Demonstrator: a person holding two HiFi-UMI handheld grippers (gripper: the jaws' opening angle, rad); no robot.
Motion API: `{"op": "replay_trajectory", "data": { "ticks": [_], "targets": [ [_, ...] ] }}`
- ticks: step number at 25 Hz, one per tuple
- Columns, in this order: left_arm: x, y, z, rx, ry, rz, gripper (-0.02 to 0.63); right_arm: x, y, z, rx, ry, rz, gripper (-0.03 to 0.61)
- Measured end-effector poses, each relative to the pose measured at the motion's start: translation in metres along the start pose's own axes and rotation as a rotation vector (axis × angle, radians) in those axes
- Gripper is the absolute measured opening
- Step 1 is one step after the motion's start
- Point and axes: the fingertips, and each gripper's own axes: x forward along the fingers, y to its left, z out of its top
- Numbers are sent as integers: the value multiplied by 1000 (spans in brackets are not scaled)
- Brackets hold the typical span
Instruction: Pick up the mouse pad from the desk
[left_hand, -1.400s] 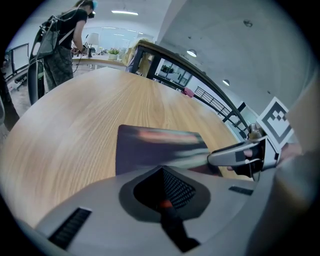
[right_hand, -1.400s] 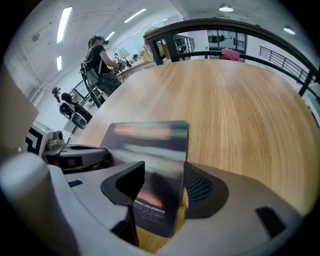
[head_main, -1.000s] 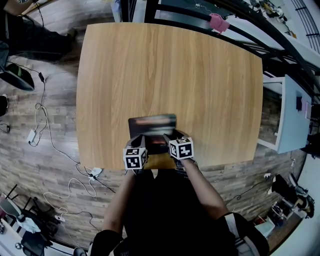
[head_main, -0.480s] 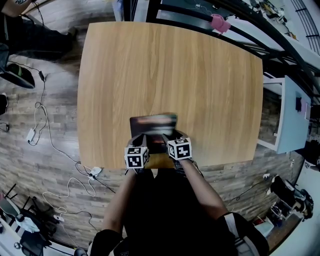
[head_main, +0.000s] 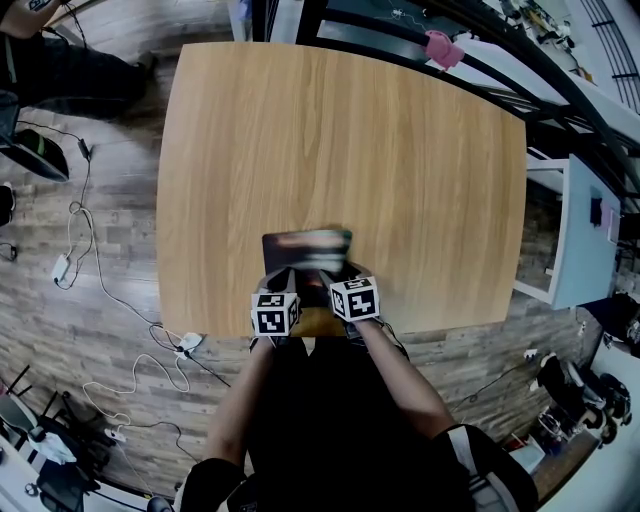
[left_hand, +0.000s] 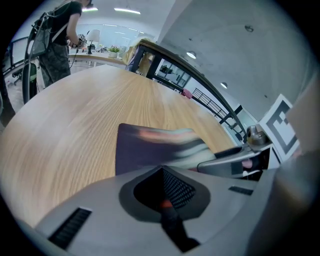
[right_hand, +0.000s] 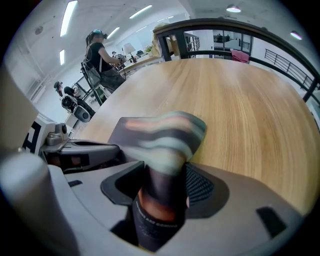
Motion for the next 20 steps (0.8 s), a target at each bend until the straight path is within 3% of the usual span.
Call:
{"op": "replay_trajectory", "data": {
  "ticks": [9, 20],
  "targets": [
    [1, 0, -6, -5, 11, -9, 23, 7, 18, 1, -37, 16, 15, 235],
    [-1, -1, -3, -1, 13, -8, 23, 8, 18, 1, -79, 32, -34, 236]
  ]
}}
